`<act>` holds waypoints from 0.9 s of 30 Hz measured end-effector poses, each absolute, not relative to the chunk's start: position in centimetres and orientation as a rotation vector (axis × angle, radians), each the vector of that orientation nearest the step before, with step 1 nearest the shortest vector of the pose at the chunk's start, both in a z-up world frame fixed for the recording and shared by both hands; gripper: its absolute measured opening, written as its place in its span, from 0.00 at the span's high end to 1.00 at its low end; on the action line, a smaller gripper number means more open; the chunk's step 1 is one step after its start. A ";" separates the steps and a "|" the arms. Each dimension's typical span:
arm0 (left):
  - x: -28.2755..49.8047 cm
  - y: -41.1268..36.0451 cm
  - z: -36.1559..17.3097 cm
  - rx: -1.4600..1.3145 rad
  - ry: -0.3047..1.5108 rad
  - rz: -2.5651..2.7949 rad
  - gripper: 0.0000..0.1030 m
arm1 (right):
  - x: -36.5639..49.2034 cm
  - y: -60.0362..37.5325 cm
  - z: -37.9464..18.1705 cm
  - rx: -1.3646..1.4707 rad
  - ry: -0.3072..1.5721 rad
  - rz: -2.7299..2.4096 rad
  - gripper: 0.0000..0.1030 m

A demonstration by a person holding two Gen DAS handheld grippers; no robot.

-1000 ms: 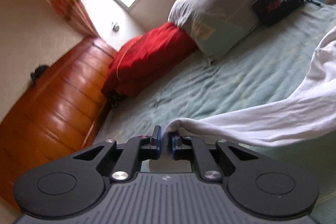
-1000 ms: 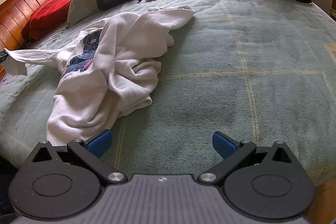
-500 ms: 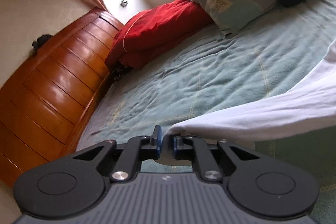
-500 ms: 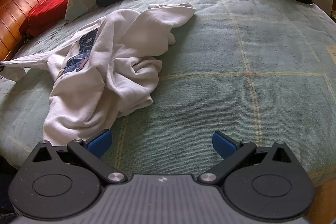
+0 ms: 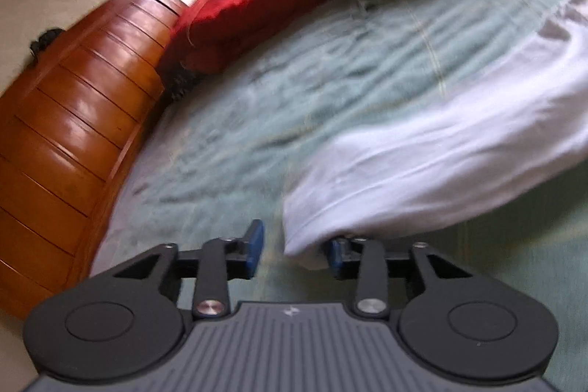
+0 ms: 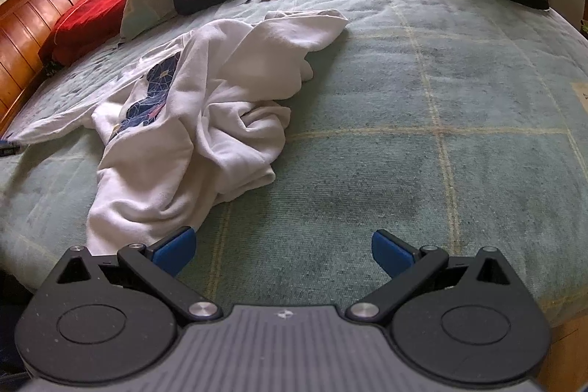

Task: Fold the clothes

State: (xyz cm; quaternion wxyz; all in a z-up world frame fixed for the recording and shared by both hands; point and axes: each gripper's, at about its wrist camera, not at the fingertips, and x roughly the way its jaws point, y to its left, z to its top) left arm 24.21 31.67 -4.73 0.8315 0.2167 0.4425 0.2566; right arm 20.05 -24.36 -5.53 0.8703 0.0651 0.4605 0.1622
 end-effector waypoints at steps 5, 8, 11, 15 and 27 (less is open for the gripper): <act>21.5 31.9 -5.6 0.433 0.992 0.491 0.57 | 19.7 -24.6 -5.5 0.146 0.959 0.349 0.00; 20.2 32.2 -5.9 0.425 1.008 0.505 0.56 | 19.5 -24.6 -5.5 0.148 0.960 0.357 0.00; 19.1 32.8 -5.6 0.390 1.010 0.516 0.55 | 19.3 -24.5 -5.5 0.149 0.958 0.367 0.00; 18.2 33.3 -4.9 0.326 0.987 0.495 0.52 | 19.0 -24.5 -5.4 0.146 0.958 0.371 0.00; 19.2 24.9 -4.5 0.302 0.898 0.290 0.34 | 19.1 -24.5 -5.5 0.155 0.966 0.351 0.00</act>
